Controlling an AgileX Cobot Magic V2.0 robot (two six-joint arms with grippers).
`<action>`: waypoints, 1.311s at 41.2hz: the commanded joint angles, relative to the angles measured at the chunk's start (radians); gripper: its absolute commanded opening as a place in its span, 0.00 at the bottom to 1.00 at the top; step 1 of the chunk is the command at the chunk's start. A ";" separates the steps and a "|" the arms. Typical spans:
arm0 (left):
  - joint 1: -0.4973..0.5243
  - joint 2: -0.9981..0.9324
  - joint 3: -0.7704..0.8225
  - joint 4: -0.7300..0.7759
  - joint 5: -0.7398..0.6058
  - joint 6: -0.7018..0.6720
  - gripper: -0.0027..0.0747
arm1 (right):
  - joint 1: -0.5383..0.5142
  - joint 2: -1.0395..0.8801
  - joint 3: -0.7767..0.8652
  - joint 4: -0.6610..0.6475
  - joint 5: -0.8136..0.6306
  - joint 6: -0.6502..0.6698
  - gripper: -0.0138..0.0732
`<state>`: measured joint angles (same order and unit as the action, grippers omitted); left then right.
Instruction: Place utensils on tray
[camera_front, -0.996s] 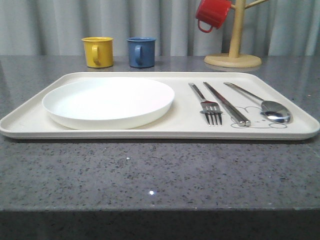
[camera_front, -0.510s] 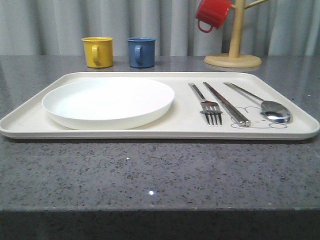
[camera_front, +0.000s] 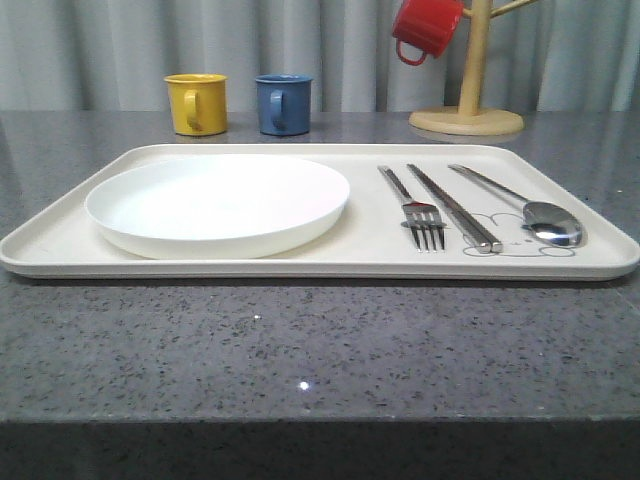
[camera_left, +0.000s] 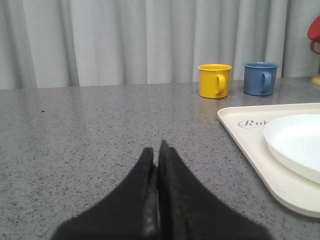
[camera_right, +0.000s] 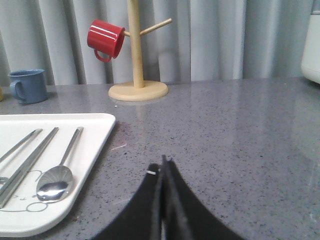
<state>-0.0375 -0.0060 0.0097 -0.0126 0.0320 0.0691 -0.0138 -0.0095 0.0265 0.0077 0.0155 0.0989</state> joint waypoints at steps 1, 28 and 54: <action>-0.001 -0.023 -0.004 0.000 -0.076 0.000 0.01 | 0.003 -0.018 0.000 -0.008 -0.072 0.002 0.08; -0.001 -0.023 -0.004 0.000 -0.076 0.000 0.01 | 0.003 -0.018 0.000 -0.008 -0.078 -0.023 0.08; -0.001 -0.023 -0.004 0.000 -0.076 0.000 0.01 | 0.003 -0.018 0.000 -0.008 -0.078 -0.023 0.08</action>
<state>-0.0375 -0.0060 0.0097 -0.0126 0.0320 0.0691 -0.0116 -0.0095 0.0265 0.0077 0.0170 0.0858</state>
